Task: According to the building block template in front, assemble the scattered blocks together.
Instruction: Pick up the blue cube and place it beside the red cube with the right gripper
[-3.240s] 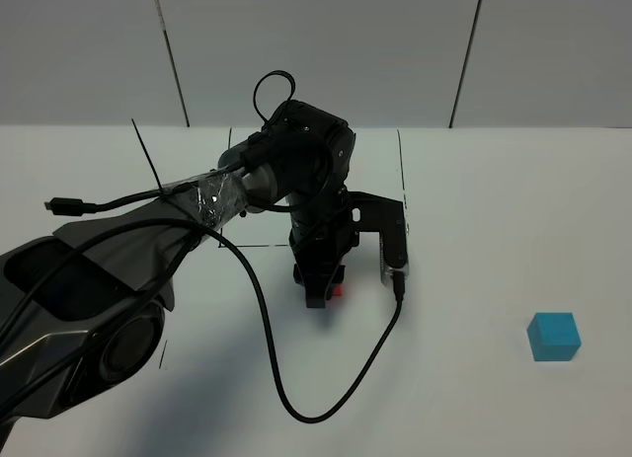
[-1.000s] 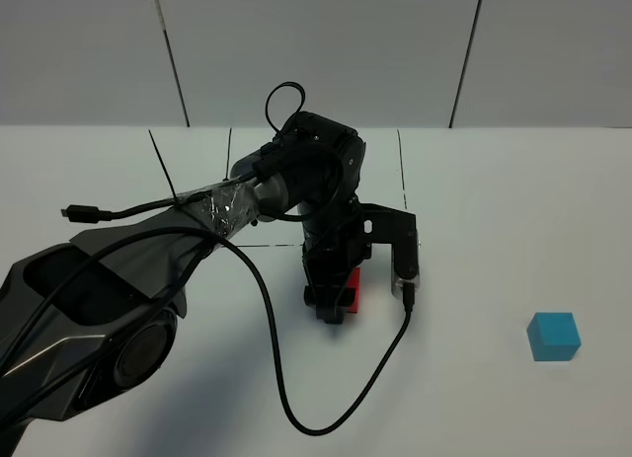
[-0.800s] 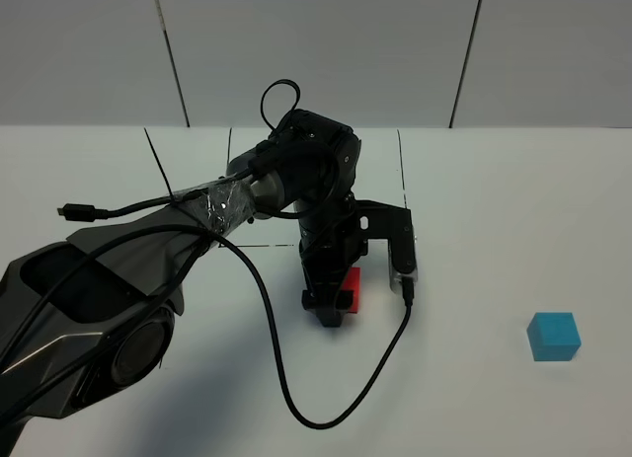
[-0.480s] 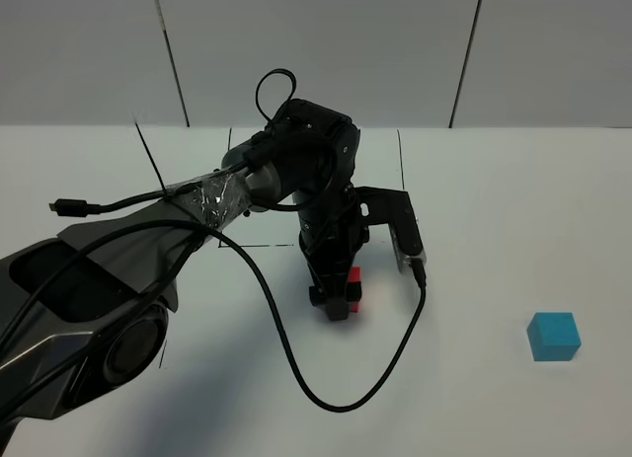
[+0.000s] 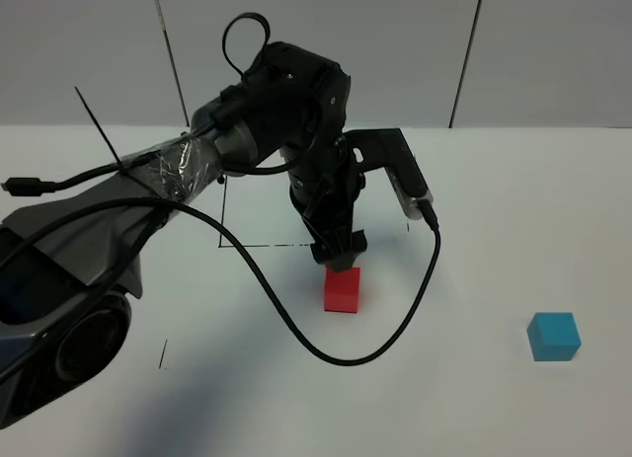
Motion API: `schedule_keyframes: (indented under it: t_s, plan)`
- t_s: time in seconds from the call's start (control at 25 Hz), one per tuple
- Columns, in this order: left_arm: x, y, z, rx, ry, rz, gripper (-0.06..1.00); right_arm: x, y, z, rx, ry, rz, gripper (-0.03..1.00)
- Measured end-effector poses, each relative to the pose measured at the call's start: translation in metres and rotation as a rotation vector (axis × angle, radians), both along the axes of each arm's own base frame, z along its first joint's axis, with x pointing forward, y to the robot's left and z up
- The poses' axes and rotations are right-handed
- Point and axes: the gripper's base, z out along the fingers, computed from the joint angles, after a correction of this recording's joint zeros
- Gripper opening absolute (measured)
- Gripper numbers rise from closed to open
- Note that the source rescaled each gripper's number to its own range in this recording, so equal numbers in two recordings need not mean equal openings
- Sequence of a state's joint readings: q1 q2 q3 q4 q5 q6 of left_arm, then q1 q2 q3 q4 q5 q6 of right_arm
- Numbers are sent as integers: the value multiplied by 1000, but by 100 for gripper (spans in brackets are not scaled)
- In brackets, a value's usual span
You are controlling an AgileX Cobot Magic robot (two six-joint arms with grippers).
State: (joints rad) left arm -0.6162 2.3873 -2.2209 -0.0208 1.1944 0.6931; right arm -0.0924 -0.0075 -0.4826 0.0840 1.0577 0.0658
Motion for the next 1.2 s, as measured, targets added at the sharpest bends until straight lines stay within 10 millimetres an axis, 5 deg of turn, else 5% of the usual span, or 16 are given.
schedule_keyframes:
  t_s: [0.36,0.68,1.0,1.2]
  plan:
    - [15,37,39,-44,-64,239,65,0,0,0,1,0,0,80]
    - [27,107,42,28,-57,567,64,0,0,0,0,0,0,80]
    - [-8,184,54,85,28,754,64,0,0,0,0,0,0,80]
    - [-49,227,76,84,39,872,64,0,0,0,0,0,0,80]
